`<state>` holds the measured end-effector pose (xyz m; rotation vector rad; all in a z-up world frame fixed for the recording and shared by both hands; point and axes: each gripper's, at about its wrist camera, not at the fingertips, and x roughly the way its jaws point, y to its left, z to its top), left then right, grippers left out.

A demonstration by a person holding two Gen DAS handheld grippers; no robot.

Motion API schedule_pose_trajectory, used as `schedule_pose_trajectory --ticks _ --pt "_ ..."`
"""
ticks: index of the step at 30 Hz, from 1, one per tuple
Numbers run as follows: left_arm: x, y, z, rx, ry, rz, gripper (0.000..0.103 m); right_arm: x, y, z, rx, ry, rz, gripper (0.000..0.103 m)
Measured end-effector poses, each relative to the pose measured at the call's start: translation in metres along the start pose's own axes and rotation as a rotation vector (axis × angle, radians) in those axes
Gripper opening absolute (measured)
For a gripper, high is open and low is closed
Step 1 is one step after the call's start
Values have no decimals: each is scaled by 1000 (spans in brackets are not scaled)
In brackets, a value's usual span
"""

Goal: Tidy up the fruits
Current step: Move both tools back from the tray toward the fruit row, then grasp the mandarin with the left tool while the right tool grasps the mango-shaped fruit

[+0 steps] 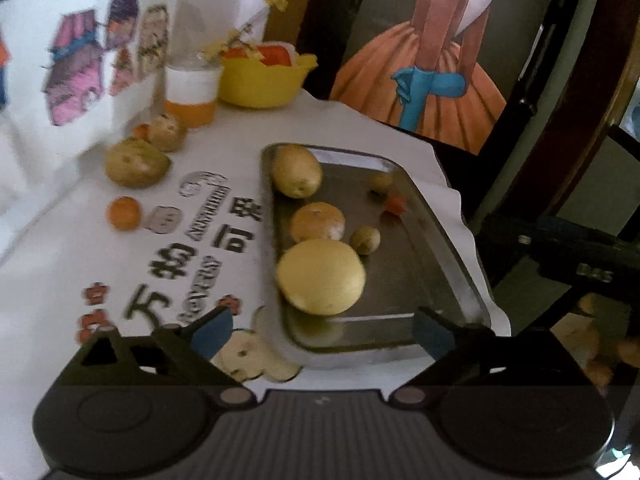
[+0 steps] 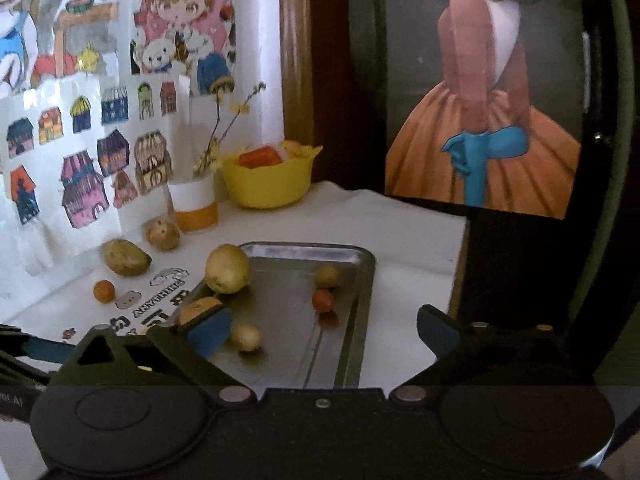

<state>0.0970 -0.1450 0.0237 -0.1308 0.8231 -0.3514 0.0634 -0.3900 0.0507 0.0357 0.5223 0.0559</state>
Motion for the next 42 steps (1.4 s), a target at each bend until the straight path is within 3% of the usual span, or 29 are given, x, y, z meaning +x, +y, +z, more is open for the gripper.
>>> schedule_pose_trajectory --ticks 16,23,27,32,42 --pt "-85 94 -43 -75 -49 183 103 -77 68 -55 16 127 -29 102" --pt "-100 138 -62 -148 -6 251 103 -77 117 -71 -24 223 90 102" --pt "-99 155 -60 -181 15 310 103 -65 147 -52 -47 228 211 102" --pt "-91 164 -46 -188 -4 327 103 -43 178 -10 -106 168 311 102" --pt "-46 160 -9 -162 -22 277 103 52 191 59 -118 155 359 102"
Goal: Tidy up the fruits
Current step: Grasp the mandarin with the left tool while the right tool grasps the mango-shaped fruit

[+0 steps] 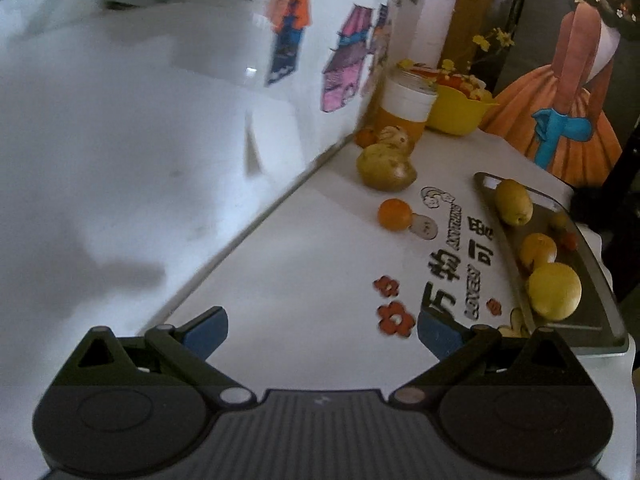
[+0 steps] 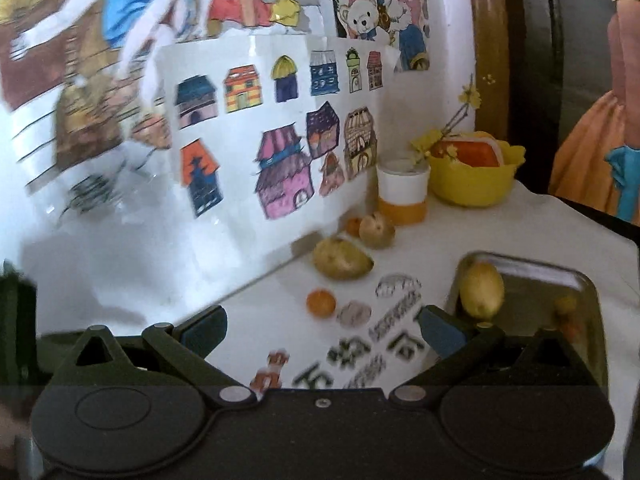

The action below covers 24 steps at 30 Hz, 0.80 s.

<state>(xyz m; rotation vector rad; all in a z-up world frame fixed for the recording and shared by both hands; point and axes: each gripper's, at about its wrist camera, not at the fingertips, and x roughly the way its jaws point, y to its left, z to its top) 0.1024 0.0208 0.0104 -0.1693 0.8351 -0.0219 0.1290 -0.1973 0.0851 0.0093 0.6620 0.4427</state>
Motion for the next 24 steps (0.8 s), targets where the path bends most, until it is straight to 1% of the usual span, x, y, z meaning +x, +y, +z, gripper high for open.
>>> schedule_pose_trajectory --ticks 2,5,7,9,11,13,17,20,24 --pt "12 -3 5 -10 13 -10 103 20 -15 9 -11 13 11 102" --pt "28 -8 13 -21 17 -12 103 53 -33 24 -80 47 42 102" --pt "36 -13 19 -22 6 -16 103 74 -42 33 -148 58 55 102" --pt "45 -20 25 -15 -15 -15 103 96 -50 41 -204 69 89 102" --pt "54 -25 30 -10 -17 -14 103 117 -51 48 -239 91 124 102" --pt "64 -29 34 -15 -13 -7 103 135 -53 53 -254 109 143 102" --pt "75 -29 36 -47 -18 31 103 162 -54 57 -237 143 176 102" --pt "76 -23 38 -82 -32 64 103 174 -52 55 -239 164 200 102" --pt "81 -21 44 -72 -24 62 103 184 -50 52 -263 173 217 102"
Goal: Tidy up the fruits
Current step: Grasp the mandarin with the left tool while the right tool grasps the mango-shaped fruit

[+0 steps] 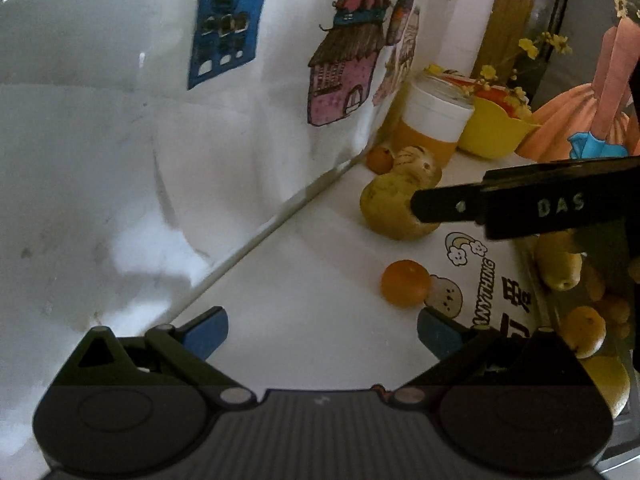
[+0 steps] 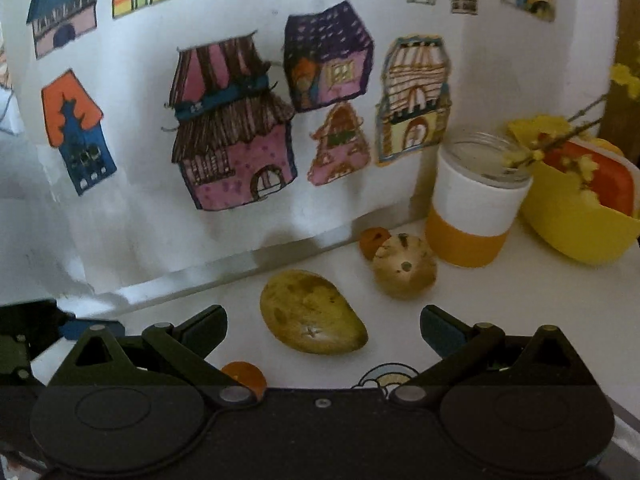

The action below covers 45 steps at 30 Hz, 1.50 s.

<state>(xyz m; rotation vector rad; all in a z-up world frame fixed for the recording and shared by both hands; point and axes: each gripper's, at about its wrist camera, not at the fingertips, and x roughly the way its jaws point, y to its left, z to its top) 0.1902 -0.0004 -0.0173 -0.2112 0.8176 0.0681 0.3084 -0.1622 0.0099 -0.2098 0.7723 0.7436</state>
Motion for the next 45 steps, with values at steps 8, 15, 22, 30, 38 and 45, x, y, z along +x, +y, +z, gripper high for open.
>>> schedule_pose_trajectory --ticks 8,15,22,30,38,45 --pt "13 -12 8 48 -3 7 103 21 -3 -1 -19 24 39 94" --pt "24 -24 10 99 -13 -3 103 32 -6 -4 -12 33 57 89" --pt "32 -35 15 110 -15 -30 100 41 -3 -2 -41 68 65 75" --pt "36 -43 16 132 -29 -57 72 45 4 1 -46 56 76 62" --pt "37 -39 18 102 -28 -110 35 37 2 -5 22 43 63 61" --pt "30 -31 14 75 -21 -121 34 19 -1 -11 112 23 44 59"
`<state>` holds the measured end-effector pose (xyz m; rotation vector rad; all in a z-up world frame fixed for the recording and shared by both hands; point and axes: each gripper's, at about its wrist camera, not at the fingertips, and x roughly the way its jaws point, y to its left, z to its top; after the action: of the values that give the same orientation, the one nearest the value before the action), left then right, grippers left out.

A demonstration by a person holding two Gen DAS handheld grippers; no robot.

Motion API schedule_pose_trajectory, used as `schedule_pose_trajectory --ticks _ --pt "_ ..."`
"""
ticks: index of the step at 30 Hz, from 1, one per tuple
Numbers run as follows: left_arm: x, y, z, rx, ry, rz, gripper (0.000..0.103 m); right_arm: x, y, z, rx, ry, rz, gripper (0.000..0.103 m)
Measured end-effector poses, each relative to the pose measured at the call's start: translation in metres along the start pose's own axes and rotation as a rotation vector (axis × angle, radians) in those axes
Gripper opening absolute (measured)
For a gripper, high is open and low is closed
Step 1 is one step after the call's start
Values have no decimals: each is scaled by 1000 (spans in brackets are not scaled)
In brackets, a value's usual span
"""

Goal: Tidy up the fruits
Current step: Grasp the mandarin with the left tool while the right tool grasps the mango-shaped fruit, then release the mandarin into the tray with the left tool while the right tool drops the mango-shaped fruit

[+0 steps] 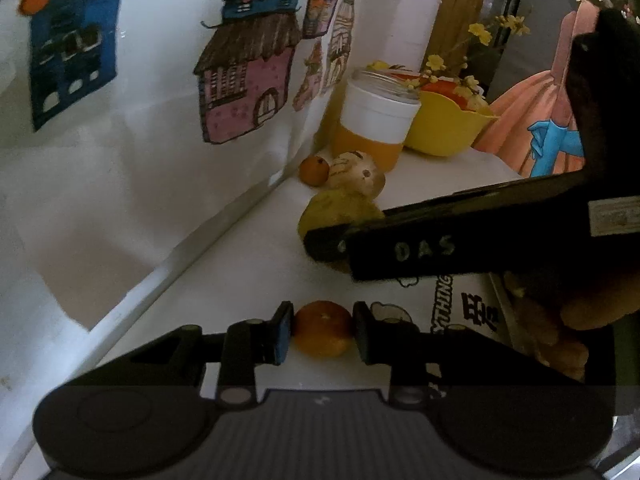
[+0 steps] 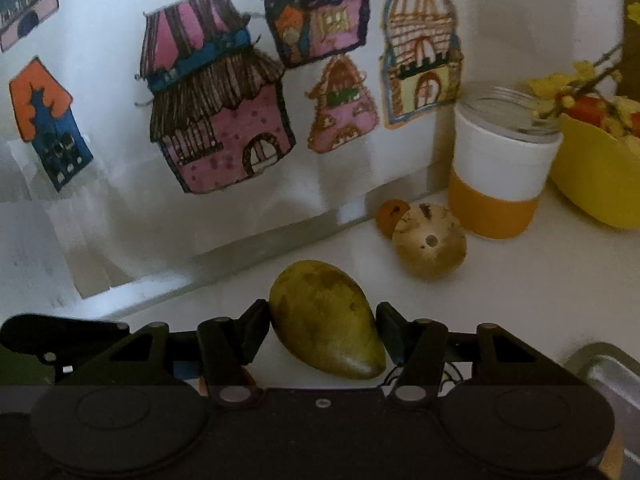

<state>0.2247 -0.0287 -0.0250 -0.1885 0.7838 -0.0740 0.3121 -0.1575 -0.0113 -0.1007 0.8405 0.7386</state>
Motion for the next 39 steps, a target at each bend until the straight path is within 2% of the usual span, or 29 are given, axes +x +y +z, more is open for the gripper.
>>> schedule_pose_trajectory --ticks 5,8,18,22,28,30,31,32,33,34,35,38,39 --pt "-8 3 -6 -4 4 0 34 -7 7 -6 -3 25 -35 59" --pt "-13 8 -8 -28 10 -1 34 -12 1 -9 80 12 6 59" --pt "-29 12 -12 -37 1 11 34 -39 -10 -19 221 -60 31 58" --pt "-36 -1 -8 -15 -23 -14 34 -78 -19 -28 266 -130 22 58" --pt "-46 -39 -5 24 -46 -93 34 -151 -40 -47 303 -210 -94 57" --pt "-50 -55 -7 43 -51 -125 34 -173 -51 -57 323 -227 -138 49" --pt "-50 -63 -7 53 -51 -137 34 -183 -57 -63 342 -234 -158 41" --pt "-51 -72 -7 63 -52 -150 34 -192 -65 -71 360 -239 -181 10" --pt "-50 -80 -8 70 -52 -159 34 -200 -71 -79 378 -234 -211 7" --pt "-50 -88 -9 77 -51 -170 34 -204 -77 -87 390 -219 -243 13" --pt "-48 -96 -9 84 -48 -181 34 -205 -82 -95 394 -207 -253 15" --pt "-39 -116 -12 87 -23 -209 34 -196 -100 -121 445 -153 -294 15" --pt "-36 -121 -12 85 -18 -218 34 -194 -106 -131 477 -155 -279 9"
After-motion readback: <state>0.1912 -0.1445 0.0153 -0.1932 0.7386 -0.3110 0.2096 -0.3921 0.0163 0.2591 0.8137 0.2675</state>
